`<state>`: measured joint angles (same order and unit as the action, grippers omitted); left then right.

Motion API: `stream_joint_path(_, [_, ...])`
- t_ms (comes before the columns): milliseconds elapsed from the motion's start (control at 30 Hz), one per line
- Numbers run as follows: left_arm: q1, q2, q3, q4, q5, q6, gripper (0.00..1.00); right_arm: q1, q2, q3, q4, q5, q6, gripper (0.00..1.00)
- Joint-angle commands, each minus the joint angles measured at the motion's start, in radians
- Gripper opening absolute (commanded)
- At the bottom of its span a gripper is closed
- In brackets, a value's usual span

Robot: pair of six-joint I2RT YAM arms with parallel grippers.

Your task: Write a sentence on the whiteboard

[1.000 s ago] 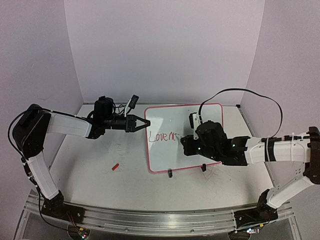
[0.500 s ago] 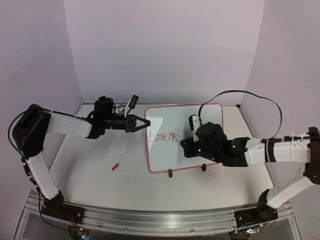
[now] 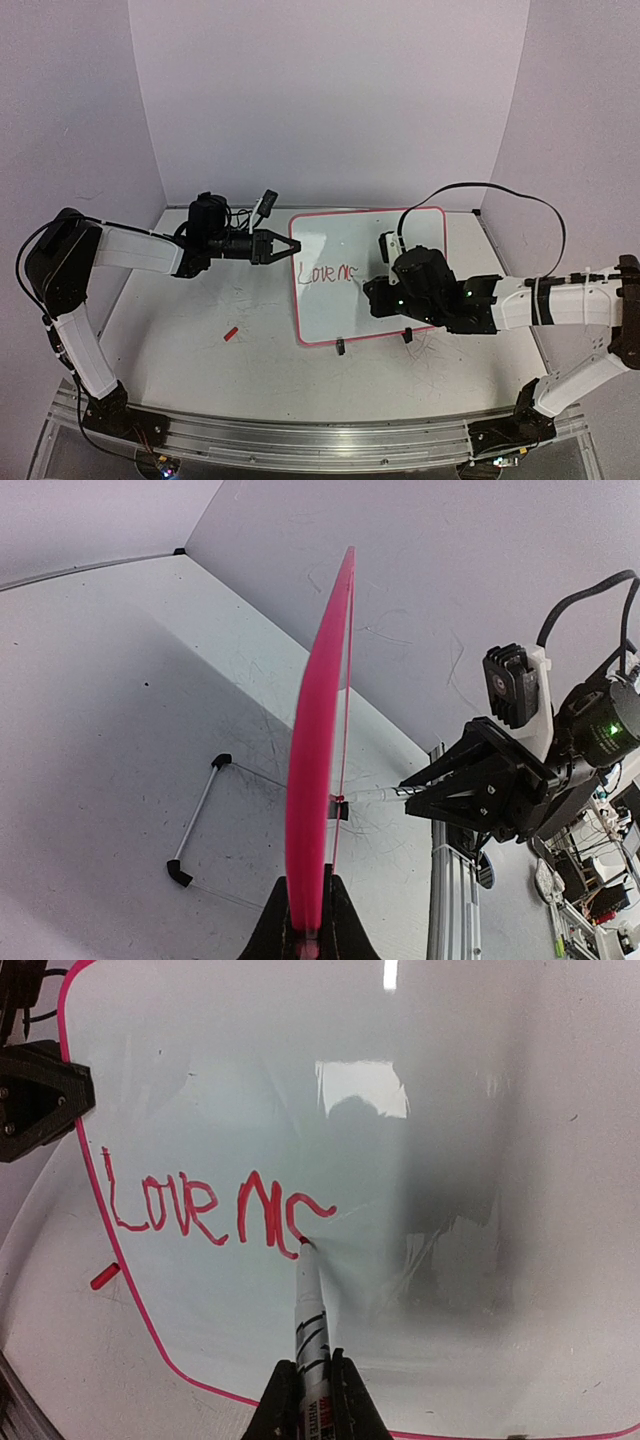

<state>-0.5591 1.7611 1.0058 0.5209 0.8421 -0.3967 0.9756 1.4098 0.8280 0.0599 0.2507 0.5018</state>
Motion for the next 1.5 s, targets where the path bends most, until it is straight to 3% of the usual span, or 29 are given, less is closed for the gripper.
stream_joint_path(0, [0.003, -0.008, -0.011, -0.005, -0.047, 0.036, 0.0, -0.022, -0.026, 0.001, -0.029, 0.067, -0.004, 0.0])
stream_joint_path(633, [0.004, -0.011, -0.007, -0.006, -0.044, 0.038, 0.0, -0.05, -0.002, 0.058, 0.003, 0.066, -0.037, 0.0])
stream_joint_path(1133, [0.004, -0.006, -0.01, -0.005, -0.045, 0.039, 0.0, -0.029, -0.047, -0.033, -0.034, 0.03, -0.005, 0.0])
stream_joint_path(1467, [0.003, -0.004, -0.008, -0.006, -0.044, 0.037, 0.0, -0.082, -0.062, 0.058, 0.037, -0.005, -0.071, 0.0])
